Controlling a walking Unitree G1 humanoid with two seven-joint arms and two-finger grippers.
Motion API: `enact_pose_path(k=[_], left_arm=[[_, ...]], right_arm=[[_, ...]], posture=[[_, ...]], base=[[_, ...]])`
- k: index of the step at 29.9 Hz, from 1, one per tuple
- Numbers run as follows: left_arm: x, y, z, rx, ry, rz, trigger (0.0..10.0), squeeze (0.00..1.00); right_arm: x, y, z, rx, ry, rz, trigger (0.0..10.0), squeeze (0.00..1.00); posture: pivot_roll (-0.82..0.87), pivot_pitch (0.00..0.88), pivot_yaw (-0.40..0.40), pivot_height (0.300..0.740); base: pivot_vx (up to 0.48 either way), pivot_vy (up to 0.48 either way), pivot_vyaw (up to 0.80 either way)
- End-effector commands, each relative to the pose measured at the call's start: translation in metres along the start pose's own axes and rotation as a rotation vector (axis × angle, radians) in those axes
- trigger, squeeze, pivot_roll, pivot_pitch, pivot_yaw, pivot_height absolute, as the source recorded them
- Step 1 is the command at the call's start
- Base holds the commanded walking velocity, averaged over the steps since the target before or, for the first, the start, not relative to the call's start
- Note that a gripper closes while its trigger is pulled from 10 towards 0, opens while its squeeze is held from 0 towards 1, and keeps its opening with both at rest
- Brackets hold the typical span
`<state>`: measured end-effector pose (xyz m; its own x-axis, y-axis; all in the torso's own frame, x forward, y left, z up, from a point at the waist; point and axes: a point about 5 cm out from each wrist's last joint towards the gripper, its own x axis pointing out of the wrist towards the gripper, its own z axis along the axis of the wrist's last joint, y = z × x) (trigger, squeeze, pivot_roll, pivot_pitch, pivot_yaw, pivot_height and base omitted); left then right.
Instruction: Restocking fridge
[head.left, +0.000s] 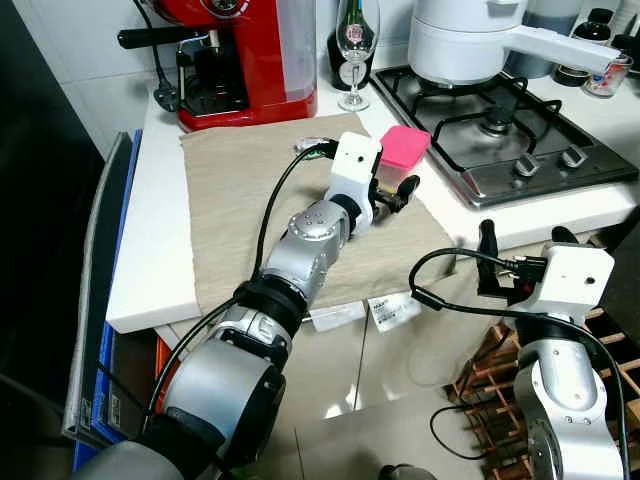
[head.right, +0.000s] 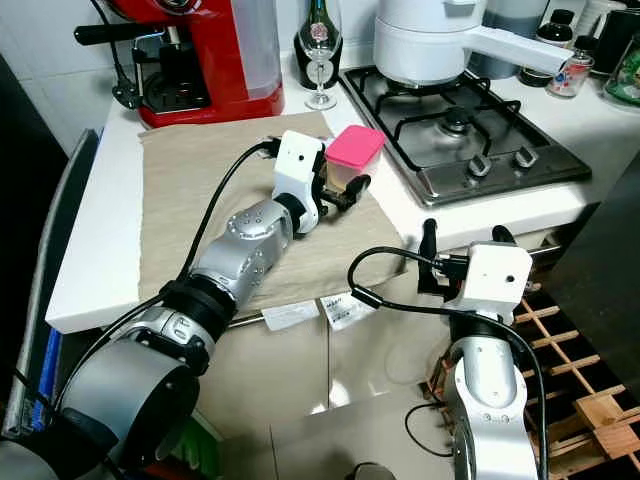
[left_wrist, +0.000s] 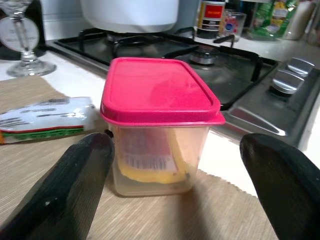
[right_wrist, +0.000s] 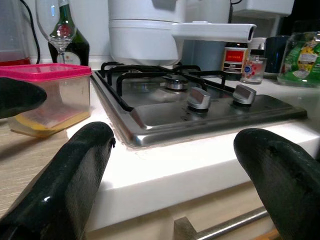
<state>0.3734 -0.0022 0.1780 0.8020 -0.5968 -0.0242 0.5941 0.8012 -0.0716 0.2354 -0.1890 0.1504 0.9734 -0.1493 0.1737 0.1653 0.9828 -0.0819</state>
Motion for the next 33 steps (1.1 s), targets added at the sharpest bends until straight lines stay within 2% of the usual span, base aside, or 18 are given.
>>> enact_pose_path(k=[1, 8, 11, 19, 21, 25, 29, 30, 31, 32, 33], left_arm=[[0.020, -0.082, 0.016, -0.072, -0.047, -0.199, 10.0, 0.00], [0.021, -0.079, 0.011, -0.052, -0.025, -0.146, 10.0, 0.00], [0.021, -0.071, 0.009, -0.013, -0.009, -0.077, 10.0, 0.00], [0.017, -0.053, 0.017, 0.004, -0.063, -0.043, 10.0, 0.00], [0.010, -0.040, 0.019, 0.004, -0.091, -0.049, 10.0, 0.00], [-0.006, -0.023, 0.016, -0.006, -0.095, -0.055, 10.0, 0.00], [-0.032, -0.007, 0.019, -0.012, -0.107, -0.077, 10.0, 0.00], [-0.032, -0.007, 0.019, -0.012, -0.107, -0.077, 10.0, 0.00], [-0.049, 0.001, 0.020, -0.013, -0.108, -0.081, 10.0, 0.00], [-0.057, 0.006, 0.021, -0.013, -0.117, -0.065, 10.0, 0.00], [-0.057, 0.006, 0.021, -0.013, -0.117, -0.065, 10.0, 0.00]], right_arm=[[-0.002, 0.001, 0.003, -0.001, -0.014, -0.005, 10.0, 0.20], [-0.002, 0.002, 0.003, -0.002, -0.016, -0.008, 10.0, 0.20], [-0.002, 0.003, 0.003, -0.001, -0.015, -0.006, 10.0, 0.20], [-0.001, 0.005, 0.006, -0.002, -0.030, -0.002, 10.0, 0.20], [-0.001, 0.004, 0.007, 0.000, -0.036, 0.001, 10.0, 0.20], [0.000, 0.002, 0.008, 0.000, -0.038, 0.000, 10.0, 0.20], [0.001, 0.003, 0.011, 0.019, -0.038, 0.002, 10.0, 0.21], [0.001, 0.003, 0.011, 0.019, -0.038, 0.002, 10.0, 0.21], [0.006, 0.008, 0.013, 0.060, -0.020, 0.009, 10.0, 0.20], [0.010, 0.012, 0.012, 0.080, -0.005, 0.013, 10.0, 0.20], [0.010, 0.012, 0.012, 0.080, -0.005, 0.013, 10.0, 0.20]], posture=[[-0.29, 0.037, 0.105, 0.740], [-0.29, 0.041, 0.108, 0.740], [-0.29, 0.043, 0.109, 0.740], [-0.28, 0.044, 0.108, 0.740], [-0.27, 0.042, 0.105, 0.740], [-0.24, 0.033, 0.098, 0.740], [-0.22, 0.021, 0.091, 0.740], [-0.22, 0.021, 0.091, 0.740], [-0.21, 0.015, 0.088, 0.740], [-0.19, 0.010, 0.085, 0.740], [-0.19, 0.010, 0.085, 0.740]], base=[[0.000, 0.000, 0.00], [0.000, 0.000, 0.00], [0.000, 0.000, 0.00], [0.000, 0.000, 0.00], [0.000, 0.000, 0.00], [0.000, 0.000, 0.00], [0.000, 0.000, 0.00], [0.000, 0.000, 0.00], [0.000, 0.000, 0.00], [0.000, 0.000, 0.00], [0.000, 0.000, 0.00]])
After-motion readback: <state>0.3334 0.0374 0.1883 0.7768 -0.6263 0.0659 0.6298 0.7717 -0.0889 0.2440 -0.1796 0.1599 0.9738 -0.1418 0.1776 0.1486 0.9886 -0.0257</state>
